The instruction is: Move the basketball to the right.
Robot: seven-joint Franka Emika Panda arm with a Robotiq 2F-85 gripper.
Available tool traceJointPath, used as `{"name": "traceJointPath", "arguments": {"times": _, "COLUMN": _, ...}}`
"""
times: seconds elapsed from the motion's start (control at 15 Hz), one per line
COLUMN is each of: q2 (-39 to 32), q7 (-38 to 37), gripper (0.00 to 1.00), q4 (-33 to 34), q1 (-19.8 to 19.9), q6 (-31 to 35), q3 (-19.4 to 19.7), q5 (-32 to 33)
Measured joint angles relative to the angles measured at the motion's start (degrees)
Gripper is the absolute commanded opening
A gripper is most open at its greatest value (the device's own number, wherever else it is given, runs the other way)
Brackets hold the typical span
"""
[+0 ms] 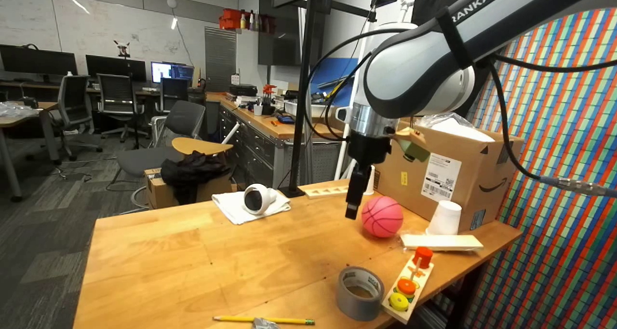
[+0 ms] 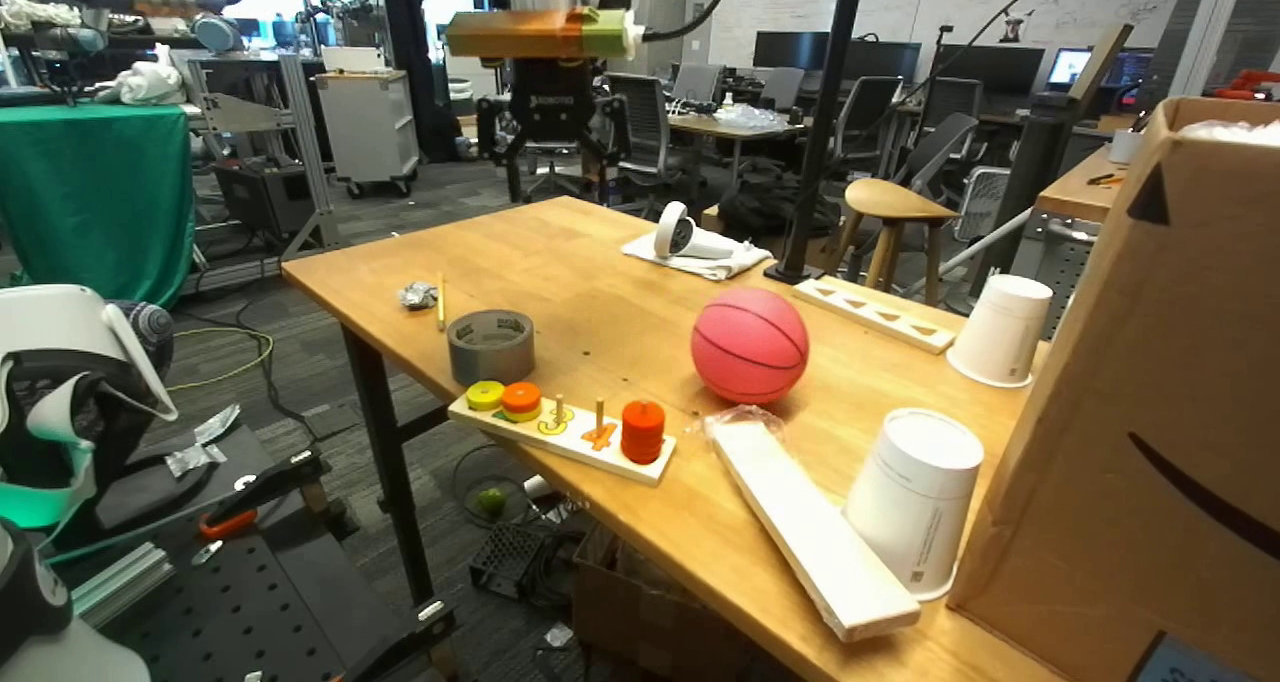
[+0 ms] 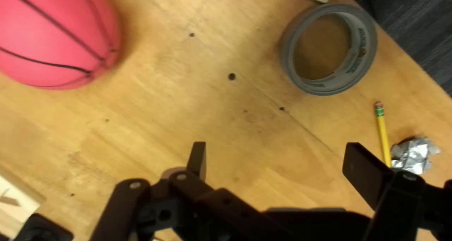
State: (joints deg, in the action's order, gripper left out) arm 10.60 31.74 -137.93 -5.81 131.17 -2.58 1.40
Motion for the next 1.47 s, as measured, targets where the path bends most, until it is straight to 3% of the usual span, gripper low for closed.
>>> {"name": "traceJointPath", "arguments": {"times": 0.4, "q2": -0.03, "q7": -0.02, "gripper": 1.0, "q4": -4.83, "q1": -4.78, "q6": -3.79, "q3": -2.14, "q5": -4.54}}
{"name": "traceJointPath", "arguments": {"times": 1.47, "q2": -2.57, "q7": 0.67, "gripper": 1.0, "q4": -5.77, "q1": -6.31, "q6": -6.02, "q3": -3.6, "q5": -5.84}}
